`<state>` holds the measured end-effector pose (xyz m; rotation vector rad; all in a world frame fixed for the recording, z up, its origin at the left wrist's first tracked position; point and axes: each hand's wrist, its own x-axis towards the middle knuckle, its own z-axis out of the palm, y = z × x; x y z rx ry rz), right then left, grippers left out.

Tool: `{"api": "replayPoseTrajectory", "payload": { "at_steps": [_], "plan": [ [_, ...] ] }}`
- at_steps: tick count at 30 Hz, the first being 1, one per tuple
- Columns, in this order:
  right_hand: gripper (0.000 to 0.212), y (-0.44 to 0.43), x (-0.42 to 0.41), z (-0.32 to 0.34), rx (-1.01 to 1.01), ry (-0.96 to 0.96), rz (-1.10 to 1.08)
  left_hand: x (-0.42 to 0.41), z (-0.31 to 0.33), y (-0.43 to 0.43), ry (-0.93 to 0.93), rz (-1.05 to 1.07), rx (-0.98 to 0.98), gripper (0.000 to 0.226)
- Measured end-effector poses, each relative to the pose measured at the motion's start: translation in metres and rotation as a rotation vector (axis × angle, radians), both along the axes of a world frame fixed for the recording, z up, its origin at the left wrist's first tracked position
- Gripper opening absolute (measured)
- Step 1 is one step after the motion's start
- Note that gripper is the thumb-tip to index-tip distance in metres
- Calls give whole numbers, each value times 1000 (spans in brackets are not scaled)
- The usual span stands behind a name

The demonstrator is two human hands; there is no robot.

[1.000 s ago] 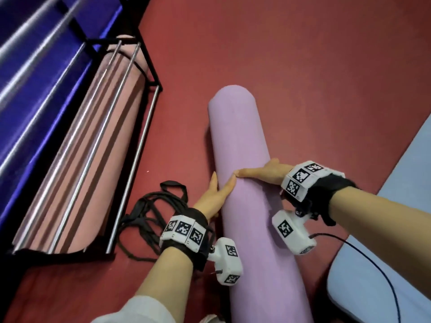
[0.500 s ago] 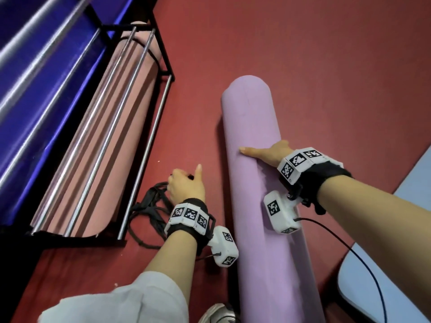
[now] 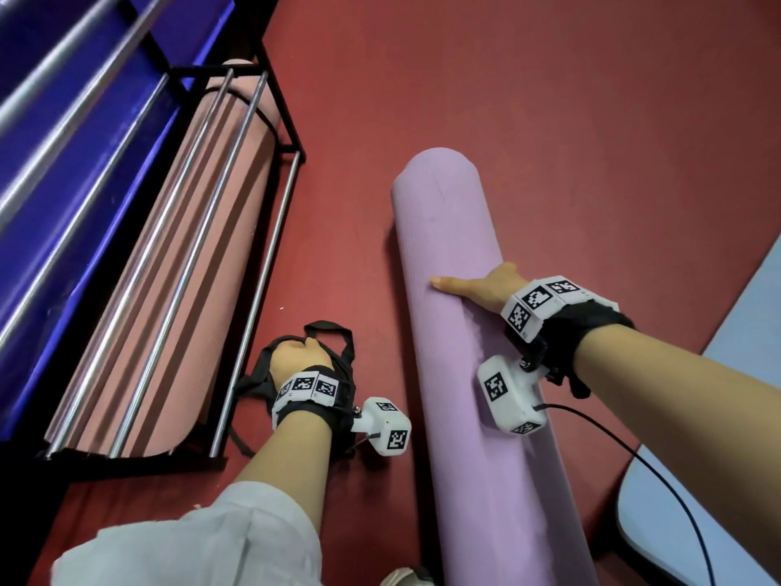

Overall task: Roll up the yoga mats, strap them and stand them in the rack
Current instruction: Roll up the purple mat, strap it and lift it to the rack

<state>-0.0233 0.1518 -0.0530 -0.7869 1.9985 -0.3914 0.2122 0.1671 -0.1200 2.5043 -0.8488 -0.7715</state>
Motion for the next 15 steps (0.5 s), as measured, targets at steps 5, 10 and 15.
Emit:
{"api": "replayPoseTrajectory", "payload": {
  "at_steps": [5, 10, 15],
  "plan": [
    [118, 2, -3, 4, -13, -33, -4, 3, 14, 0, -91, -18, -93, 30],
    [115, 4, -4, 5, -22, -51, -17, -11, 27, -13, 26, 95, -506, 21],
    [114, 4, -7, 4, -18, -68, -20, -70, 66, -24, 211, -461, -918, 15]
  ]
}}
